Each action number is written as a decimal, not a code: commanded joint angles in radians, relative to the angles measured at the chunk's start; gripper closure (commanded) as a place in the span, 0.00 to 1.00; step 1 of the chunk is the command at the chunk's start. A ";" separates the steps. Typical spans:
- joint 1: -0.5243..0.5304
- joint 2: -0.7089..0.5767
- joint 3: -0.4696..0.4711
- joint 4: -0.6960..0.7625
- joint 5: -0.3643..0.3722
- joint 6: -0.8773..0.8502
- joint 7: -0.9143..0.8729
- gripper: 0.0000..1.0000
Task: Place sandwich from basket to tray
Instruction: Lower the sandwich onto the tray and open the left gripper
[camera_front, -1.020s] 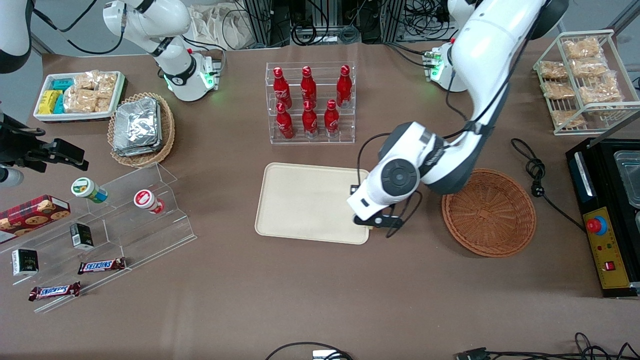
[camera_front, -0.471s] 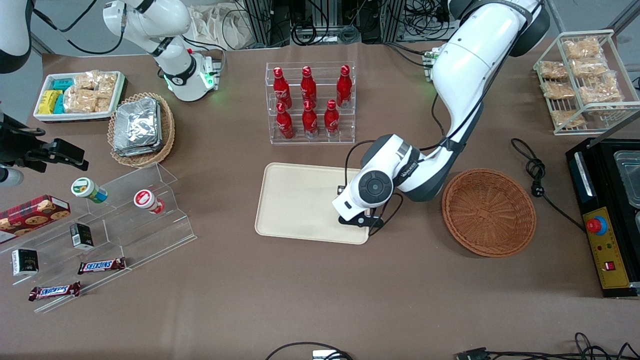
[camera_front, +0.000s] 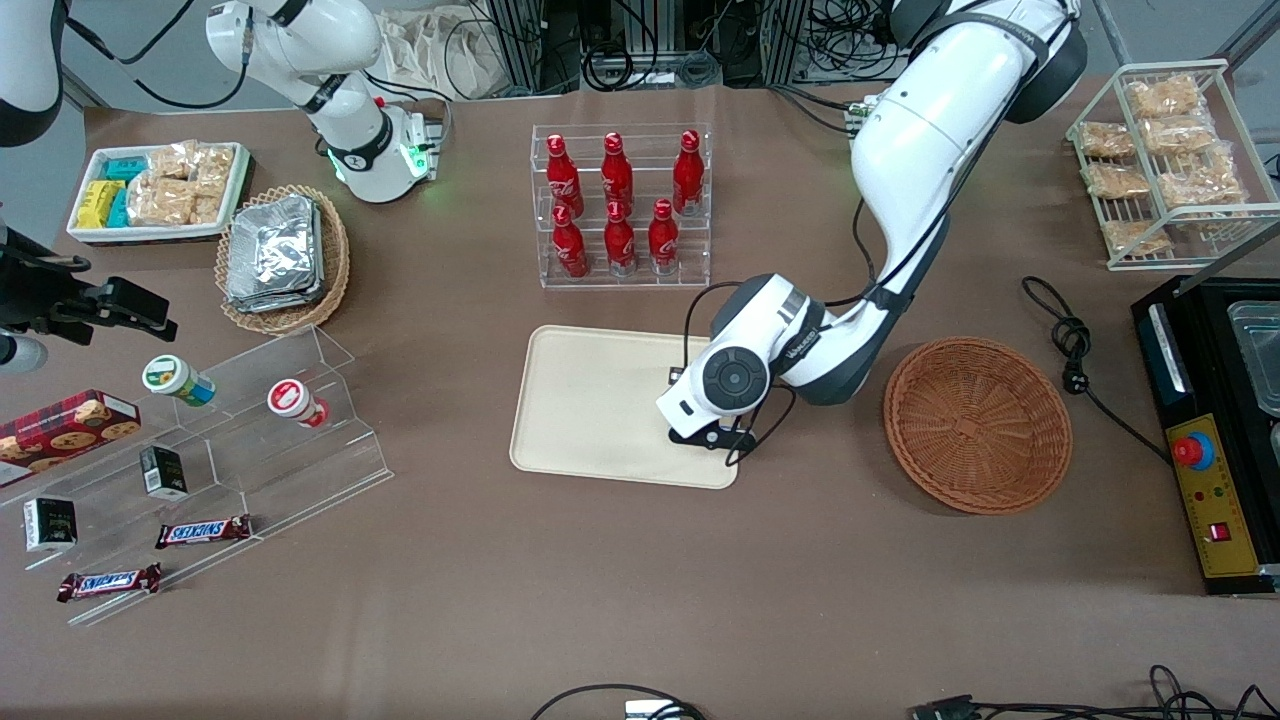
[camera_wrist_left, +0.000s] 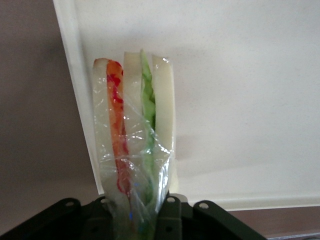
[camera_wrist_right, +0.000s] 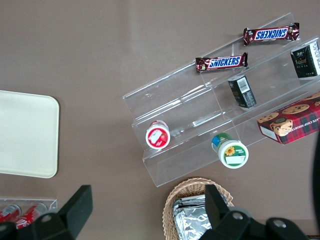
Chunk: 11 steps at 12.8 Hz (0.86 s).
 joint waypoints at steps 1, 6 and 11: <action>-0.010 0.036 0.004 0.025 0.017 0.019 -0.016 0.74; -0.009 0.038 0.004 0.031 0.019 0.037 -0.014 0.00; 0.028 -0.049 0.032 0.094 0.023 0.016 -0.014 0.00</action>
